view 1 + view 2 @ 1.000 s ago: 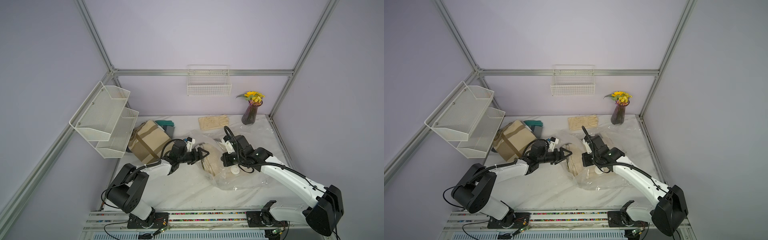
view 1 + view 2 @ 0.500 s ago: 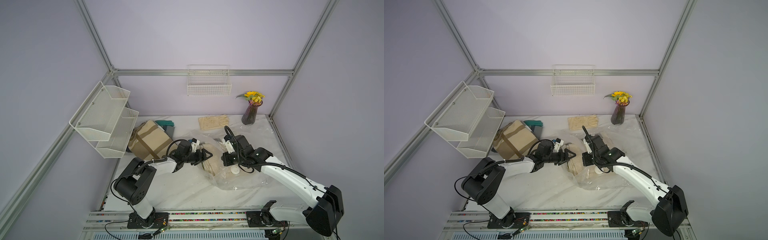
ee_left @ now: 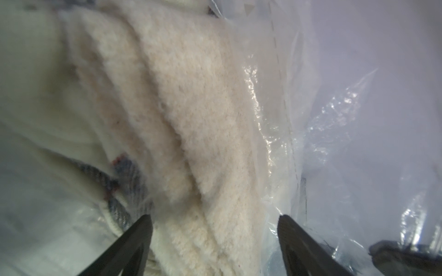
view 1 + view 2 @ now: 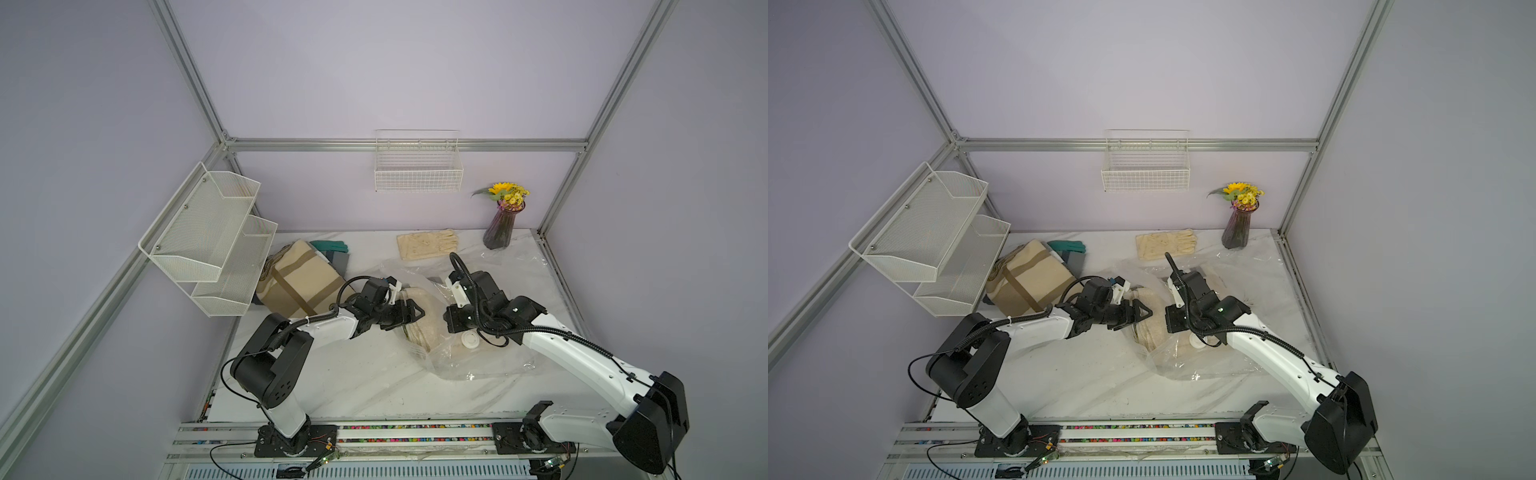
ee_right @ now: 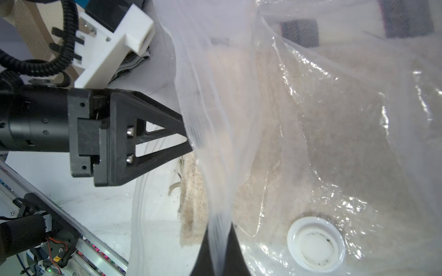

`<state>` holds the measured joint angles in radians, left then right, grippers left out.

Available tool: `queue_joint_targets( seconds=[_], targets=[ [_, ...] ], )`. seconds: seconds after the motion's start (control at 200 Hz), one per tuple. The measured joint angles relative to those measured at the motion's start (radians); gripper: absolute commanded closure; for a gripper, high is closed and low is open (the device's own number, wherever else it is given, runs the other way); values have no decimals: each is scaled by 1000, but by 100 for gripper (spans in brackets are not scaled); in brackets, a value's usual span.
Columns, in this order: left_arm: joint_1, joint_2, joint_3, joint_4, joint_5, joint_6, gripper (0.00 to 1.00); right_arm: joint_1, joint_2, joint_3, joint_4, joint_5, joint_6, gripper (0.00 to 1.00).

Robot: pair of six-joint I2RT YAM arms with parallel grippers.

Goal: Take the scarf out of the vacuum bag
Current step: Take out the scarf from the vacuum bag.

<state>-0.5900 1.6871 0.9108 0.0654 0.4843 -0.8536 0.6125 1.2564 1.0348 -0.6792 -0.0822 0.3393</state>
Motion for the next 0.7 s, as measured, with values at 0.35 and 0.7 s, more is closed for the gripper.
queue_joint_targets(
  seconds=[0.35, 0.7],
  targets=[
    [-3, 3, 35, 19, 47, -1, 24, 0, 0, 0, -1, 7, 1, 100],
    [-12, -14, 73, -14, 54, 13, 28, 0, -15, 0, -3, 14, 4, 100]
  ],
)
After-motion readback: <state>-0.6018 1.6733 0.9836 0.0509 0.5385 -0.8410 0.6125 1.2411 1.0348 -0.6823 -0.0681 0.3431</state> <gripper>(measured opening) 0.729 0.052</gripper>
